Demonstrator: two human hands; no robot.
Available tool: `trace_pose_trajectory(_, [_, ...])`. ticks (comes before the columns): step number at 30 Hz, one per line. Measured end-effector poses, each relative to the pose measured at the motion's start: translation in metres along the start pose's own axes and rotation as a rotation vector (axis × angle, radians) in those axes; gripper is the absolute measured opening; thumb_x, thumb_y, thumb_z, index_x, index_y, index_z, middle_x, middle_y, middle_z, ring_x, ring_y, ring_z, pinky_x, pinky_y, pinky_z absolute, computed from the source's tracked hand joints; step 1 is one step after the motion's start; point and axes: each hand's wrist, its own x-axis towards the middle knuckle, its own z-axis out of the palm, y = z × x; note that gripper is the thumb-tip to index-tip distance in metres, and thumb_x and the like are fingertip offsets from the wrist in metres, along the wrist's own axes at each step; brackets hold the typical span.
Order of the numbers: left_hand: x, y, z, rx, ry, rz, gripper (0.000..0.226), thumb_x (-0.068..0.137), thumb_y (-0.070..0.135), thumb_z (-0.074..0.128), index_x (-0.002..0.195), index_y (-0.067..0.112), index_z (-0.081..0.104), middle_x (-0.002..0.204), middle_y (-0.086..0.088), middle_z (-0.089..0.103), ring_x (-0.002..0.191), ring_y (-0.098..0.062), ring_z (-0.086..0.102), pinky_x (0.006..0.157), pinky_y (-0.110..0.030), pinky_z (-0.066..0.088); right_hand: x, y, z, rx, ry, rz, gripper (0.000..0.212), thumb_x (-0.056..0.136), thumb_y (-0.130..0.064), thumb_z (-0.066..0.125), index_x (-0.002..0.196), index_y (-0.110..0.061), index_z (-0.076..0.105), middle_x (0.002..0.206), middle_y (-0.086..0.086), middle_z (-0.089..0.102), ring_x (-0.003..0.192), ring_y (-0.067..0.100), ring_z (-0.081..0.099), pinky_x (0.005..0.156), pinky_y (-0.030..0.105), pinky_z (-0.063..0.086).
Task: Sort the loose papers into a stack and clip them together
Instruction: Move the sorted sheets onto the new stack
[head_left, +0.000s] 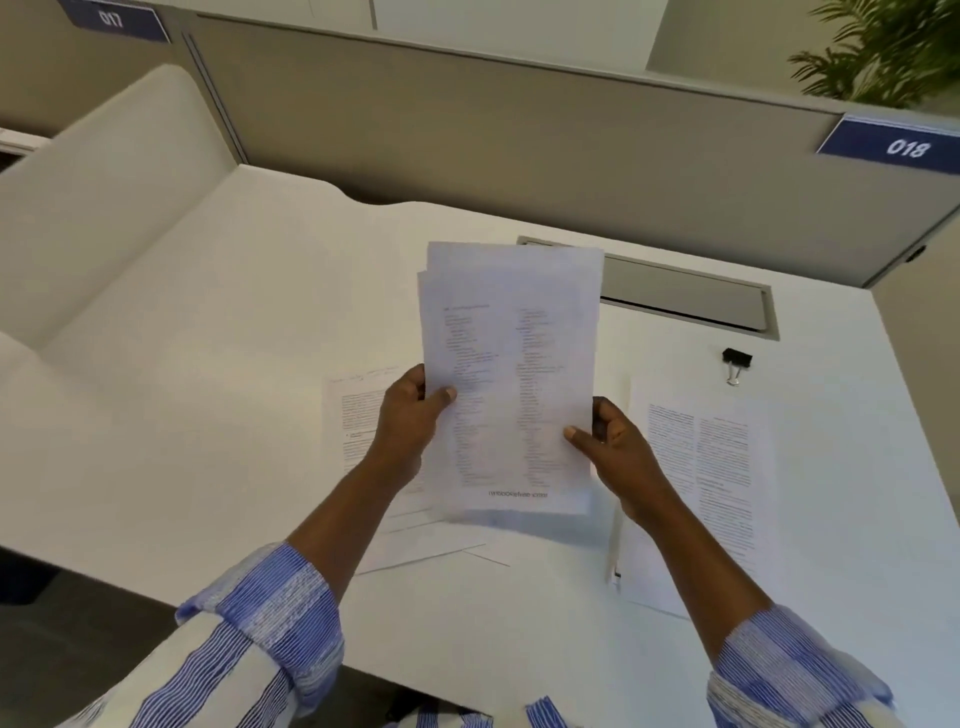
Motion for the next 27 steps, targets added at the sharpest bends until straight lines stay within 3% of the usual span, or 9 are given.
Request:
trace_pose_trajectory(3, [-0.002,0.008,0.011,0.031,0.018,0.137,0.027,0.093,0.002,0.064,0.107,0.025,0.07,0.105,0.005,0.076,0.1,-0.018,0.072,0.082,-0.028,0.059,0.001,-0.007,-0.002,-0.025,0.125,-0.072,0.019,0.099,-0.014,0.06,0.111,-0.027,0.065,0.109,-0.013,0.075,0.099,-0.001,0.07,0.082,0.012,0.052])
trace_pose_trajectory(8, [-0.007,0.002,0.022,0.12,0.045,0.292,0.027,0.096,0.01,0.062,0.119,0.024,0.066,0.117,0.006,0.072,0.111,-0.018,0.068,0.093,-0.033,0.056,0.0,-0.004,-0.004,-0.055,0.257,-0.133,0.016,0.099,-0.013,0.059,0.111,-0.021,0.065,0.11,-0.006,0.074,0.101,0.008,0.068,0.087,0.018,0.051])
trace_pose_trajectory(11, [-0.015,-0.019,0.025,0.253,0.055,0.227,0.037,0.096,0.006,0.057,0.131,0.019,0.056,0.124,0.001,0.066,0.114,-0.022,0.064,0.095,-0.035,0.055,-0.005,0.012,-0.001,-0.195,0.254,-0.112,0.027,0.097,-0.014,0.06,0.124,-0.021,0.062,0.11,-0.003,0.072,0.099,0.016,0.067,0.085,0.03,0.053])
trace_pose_trajectory(13, [-0.021,-0.033,0.027,0.361,0.06,0.155,0.042,0.096,0.002,0.052,0.136,0.016,0.052,0.129,-0.003,0.063,0.117,-0.024,0.061,0.099,-0.04,0.054,-0.008,0.021,-0.001,-0.271,0.24,-0.093,0.032,0.098,-0.014,0.059,0.129,-0.022,0.062,0.109,-0.003,0.072,0.1,0.016,0.067,0.085,0.029,0.051])
trace_pose_trajectory(16, [-0.022,-0.044,0.031,0.485,0.107,0.114,0.035,0.095,0.004,0.045,0.127,0.012,0.055,0.12,-0.008,0.066,0.108,-0.03,0.063,0.09,-0.043,0.055,-0.009,0.023,-0.008,-0.357,0.273,-0.11,0.025,0.099,-0.015,0.055,0.122,-0.016,0.064,0.105,0.006,0.074,0.094,0.026,0.068,0.082,0.033,0.054])
trace_pose_trajectory(20, [-0.024,-0.043,0.056,0.481,0.112,0.076,0.018,0.093,0.007,0.052,0.108,0.013,0.059,0.099,-0.008,0.069,0.091,-0.029,0.066,0.075,-0.04,0.054,-0.016,0.021,-0.035,-0.408,0.377,-0.117,0.021,0.099,-0.015,0.053,0.116,-0.014,0.065,0.097,-0.002,0.071,0.078,0.015,0.064,0.061,0.015,0.042])
trace_pose_trajectory(22, [-0.027,-0.045,0.077,0.475,0.075,0.028,0.018,0.093,0.01,0.056,0.109,0.017,0.061,0.097,-0.006,0.07,0.09,-0.026,0.065,0.079,-0.039,0.054,-0.023,0.027,-0.055,-0.391,0.461,-0.063,0.022,0.099,-0.016,0.052,0.116,-0.016,0.065,0.1,-0.004,0.07,0.08,0.011,0.063,0.064,0.021,0.044])
trace_pose_trajectory(24, [-0.031,-0.054,0.102,0.497,0.015,-0.012,0.017,0.092,0.012,0.06,0.108,0.016,0.063,0.093,-0.003,0.068,0.086,-0.023,0.063,0.079,-0.036,0.052,-0.032,0.039,-0.076,-0.381,0.547,0.017,0.022,0.098,-0.016,0.051,0.116,-0.015,0.065,0.106,0.0,0.072,0.091,0.022,0.066,0.075,0.031,0.049])
trace_pose_trajectory(27, [-0.041,-0.072,0.139,0.508,-0.096,-0.063,0.019,0.091,0.013,0.062,0.11,0.015,0.064,0.089,0.001,0.066,0.085,-0.021,0.062,0.079,-0.035,0.051,-0.051,0.062,-0.103,-0.381,0.651,0.146,0.023,0.097,-0.015,0.051,0.115,-0.012,0.065,0.112,0.004,0.072,0.102,0.028,0.065,0.083,0.032,0.047])
